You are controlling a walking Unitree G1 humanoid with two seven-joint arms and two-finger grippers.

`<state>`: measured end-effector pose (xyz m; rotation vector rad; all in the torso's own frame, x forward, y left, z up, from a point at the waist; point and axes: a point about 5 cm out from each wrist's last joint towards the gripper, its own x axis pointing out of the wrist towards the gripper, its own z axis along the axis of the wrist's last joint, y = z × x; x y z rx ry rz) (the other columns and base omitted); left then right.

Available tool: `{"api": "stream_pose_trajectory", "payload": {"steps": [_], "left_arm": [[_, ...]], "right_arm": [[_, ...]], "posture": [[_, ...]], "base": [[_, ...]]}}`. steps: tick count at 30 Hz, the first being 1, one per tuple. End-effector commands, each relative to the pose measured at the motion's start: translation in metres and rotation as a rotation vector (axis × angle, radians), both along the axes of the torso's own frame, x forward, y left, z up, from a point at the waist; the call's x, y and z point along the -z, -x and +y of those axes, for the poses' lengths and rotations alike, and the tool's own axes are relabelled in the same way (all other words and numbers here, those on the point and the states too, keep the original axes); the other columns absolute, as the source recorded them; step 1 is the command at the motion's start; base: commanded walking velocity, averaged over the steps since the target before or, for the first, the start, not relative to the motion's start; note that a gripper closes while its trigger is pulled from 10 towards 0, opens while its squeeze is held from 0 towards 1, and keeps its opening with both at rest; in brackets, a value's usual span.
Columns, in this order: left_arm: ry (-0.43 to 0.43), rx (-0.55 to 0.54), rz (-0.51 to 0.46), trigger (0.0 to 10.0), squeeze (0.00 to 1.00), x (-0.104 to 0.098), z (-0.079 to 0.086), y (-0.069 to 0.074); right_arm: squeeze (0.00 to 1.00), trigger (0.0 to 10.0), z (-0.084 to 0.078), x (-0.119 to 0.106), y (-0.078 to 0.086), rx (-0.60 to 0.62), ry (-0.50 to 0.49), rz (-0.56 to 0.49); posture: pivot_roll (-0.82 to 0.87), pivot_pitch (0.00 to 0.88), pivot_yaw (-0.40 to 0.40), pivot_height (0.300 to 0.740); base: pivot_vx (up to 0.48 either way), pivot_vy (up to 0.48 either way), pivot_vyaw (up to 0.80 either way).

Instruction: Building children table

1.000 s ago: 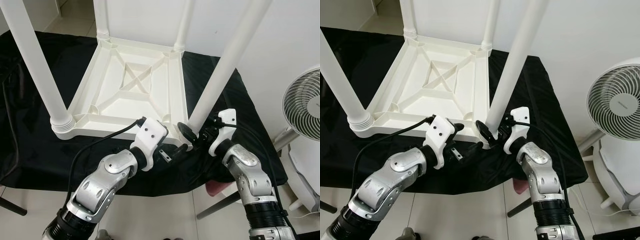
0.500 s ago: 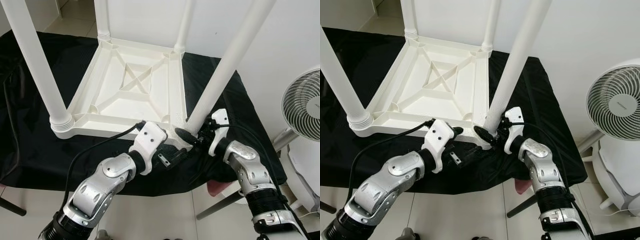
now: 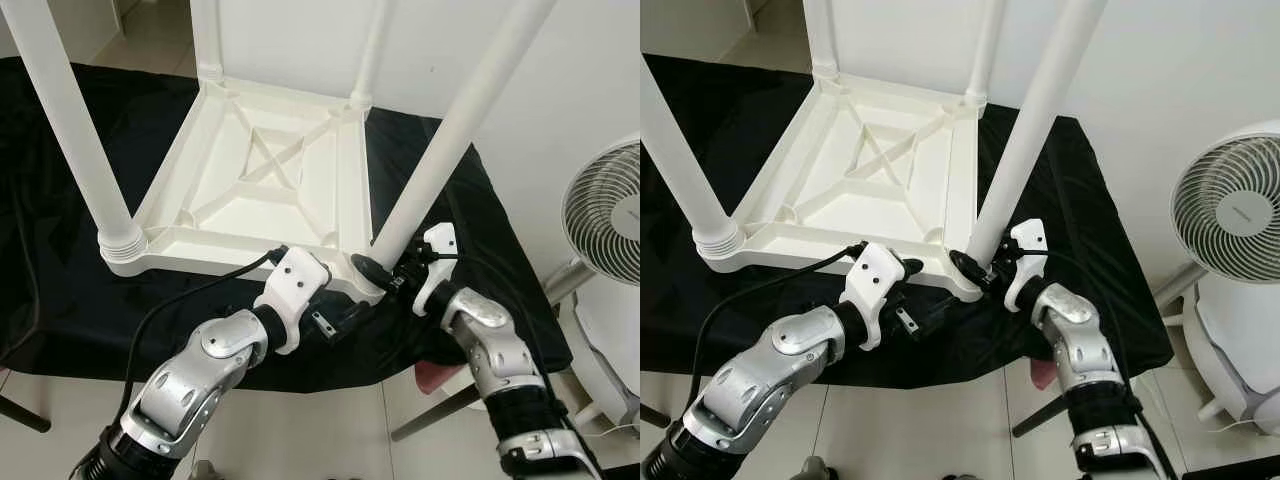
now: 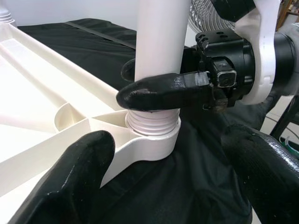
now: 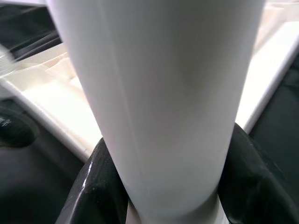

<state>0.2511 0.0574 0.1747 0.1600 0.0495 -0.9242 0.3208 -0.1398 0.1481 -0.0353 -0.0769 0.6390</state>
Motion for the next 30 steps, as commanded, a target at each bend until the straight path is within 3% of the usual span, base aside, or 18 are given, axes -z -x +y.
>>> {"api": "stream_pose_trajectory", "payload": {"steps": [1, 2, 10, 13, 15, 23, 24, 30], "left_arm": [[-0.001, 0.106, 0.028, 10.0, 0.0, 0.002, -0.006, 0.008], [-0.001, 0.106, 0.028, 10.0, 0.0, 0.002, -0.006, 0.008], [0.001, 0.106, 0.036, 10.0, 0.0, 0.002, -0.006, 0.008], [0.001, 0.108, 0.036, 10.0, 0.0, 0.002, -0.007, 0.009], [0.002, 0.114, 0.037, 10.0, 0.0, 0.002, -0.008, 0.008], [0.006, 0.121, 0.036, 10.0, 0.0, 0.001, -0.009, 0.008], [0.007, 0.117, 0.035, 10.0, 0.0, 0.001, -0.009, 0.007], [0.009, 0.112, 0.035, 10.0, 0.0, 0.001, -0.009, 0.007]], "right_arm": [[0.0, 10.0, -0.005, 0.011, 0.002, 0.114, 0.005, 0.052], [0.0, 10.0, -0.005, 0.011, 0.002, 0.114, 0.005, 0.052], [0.0, 10.0, 0.003, 0.003, 0.011, 0.475, -0.122, 0.071], [0.0, 10.0, 0.004, 0.002, 0.012, 0.553, -0.114, 0.065], [0.0, 10.0, 0.008, -0.001, 0.017, 0.689, -0.107, 0.053], [0.0, 10.0, 0.009, -0.005, 0.019, 0.727, -0.135, 0.06], [1.0, 10.0, 0.008, -0.005, 0.019, 0.724, -0.141, 0.064], [1.0, 10.0, 0.009, -0.006, 0.018, 0.677, -0.161, 0.072]], "posture": [[0.07, 0.115, -0.123, 0.74], [0.07, 0.115, -0.123, 0.74], [0.06, 0.124, -0.116, 0.74], [0.05, 0.124, -0.115, 0.74], [0.05, 0.124, -0.112, 0.74], [0.05, 0.124, -0.11, 0.74], [0.05, 0.124, -0.111, 0.74], [0.05, 0.125, -0.113, 0.74]], "base": [[0.0, 0.0, 0.0], [0.0, 0.0, 0.0], [0.0, 0.0, 0.0], [0.0, 0.0, 0.0], [0.0, 0.0, 0.0], [0.0, 0.0, 0.0], [0.0, 0.0, 0.0], [0.0, 0.0, 0.0]]}}
